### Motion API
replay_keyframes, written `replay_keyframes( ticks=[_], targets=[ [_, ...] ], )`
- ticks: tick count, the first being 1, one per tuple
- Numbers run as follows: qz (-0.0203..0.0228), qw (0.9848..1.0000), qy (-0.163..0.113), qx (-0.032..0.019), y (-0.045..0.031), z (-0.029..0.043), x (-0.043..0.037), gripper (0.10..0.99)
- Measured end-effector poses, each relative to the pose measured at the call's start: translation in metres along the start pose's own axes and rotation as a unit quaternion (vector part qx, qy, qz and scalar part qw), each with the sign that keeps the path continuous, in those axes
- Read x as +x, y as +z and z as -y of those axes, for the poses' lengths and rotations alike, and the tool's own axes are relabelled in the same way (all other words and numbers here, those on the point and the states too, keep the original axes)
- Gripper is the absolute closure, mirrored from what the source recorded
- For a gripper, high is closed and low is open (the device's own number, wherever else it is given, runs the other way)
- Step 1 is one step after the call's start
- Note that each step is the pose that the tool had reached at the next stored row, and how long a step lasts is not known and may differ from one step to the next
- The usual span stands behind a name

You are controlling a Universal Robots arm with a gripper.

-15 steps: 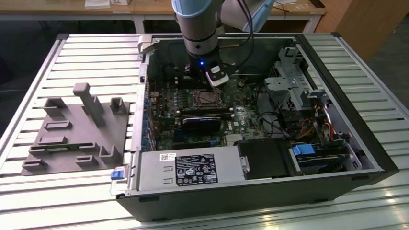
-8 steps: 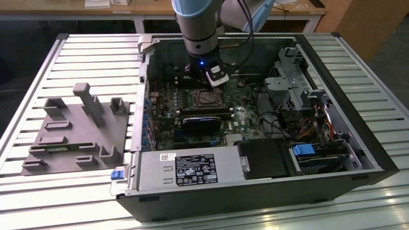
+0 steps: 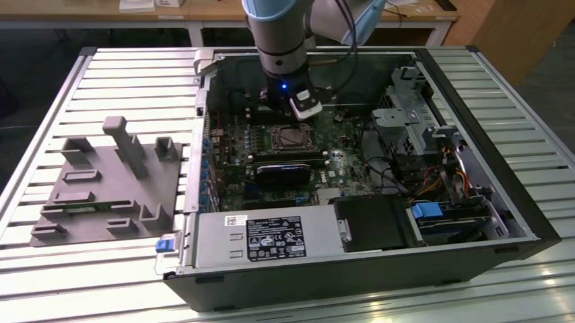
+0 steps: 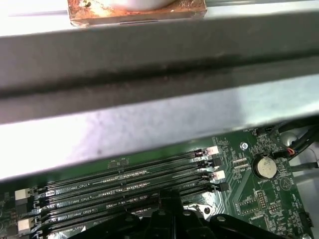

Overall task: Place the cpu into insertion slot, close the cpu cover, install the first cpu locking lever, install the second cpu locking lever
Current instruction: 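Install the first cpu locking lever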

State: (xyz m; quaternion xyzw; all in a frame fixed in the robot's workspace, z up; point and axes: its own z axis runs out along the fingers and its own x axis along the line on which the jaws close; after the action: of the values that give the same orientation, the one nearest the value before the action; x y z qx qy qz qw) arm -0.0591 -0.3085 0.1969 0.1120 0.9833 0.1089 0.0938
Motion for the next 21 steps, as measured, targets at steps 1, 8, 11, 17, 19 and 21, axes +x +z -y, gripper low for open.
replay_keyframes(
  ticks=[1,8,11,17,19,21],
  targets=[
    [0.0000,1.0000,0.000,0.0000,-0.0010,-0.0003,-0.0002,0.980],
    [0.0001,1.0000,0.000,0.0006,-0.0075,-0.0019,-0.0013,0.980],
    [0.0002,1.0000,0.000,0.0007,-0.0075,-0.0019,-0.0013,0.980],
    [-0.0008,1.0000,0.000,0.0032,-0.0076,-0.0019,-0.0013,0.980],
    [-0.0039,1.0000,-0.001,0.0088,-0.0074,-0.0019,-0.0013,0.980],
    [-0.0080,0.9998,-0.001,0.0154,-0.0072,-0.0020,-0.0016,0.980]
  ],
)
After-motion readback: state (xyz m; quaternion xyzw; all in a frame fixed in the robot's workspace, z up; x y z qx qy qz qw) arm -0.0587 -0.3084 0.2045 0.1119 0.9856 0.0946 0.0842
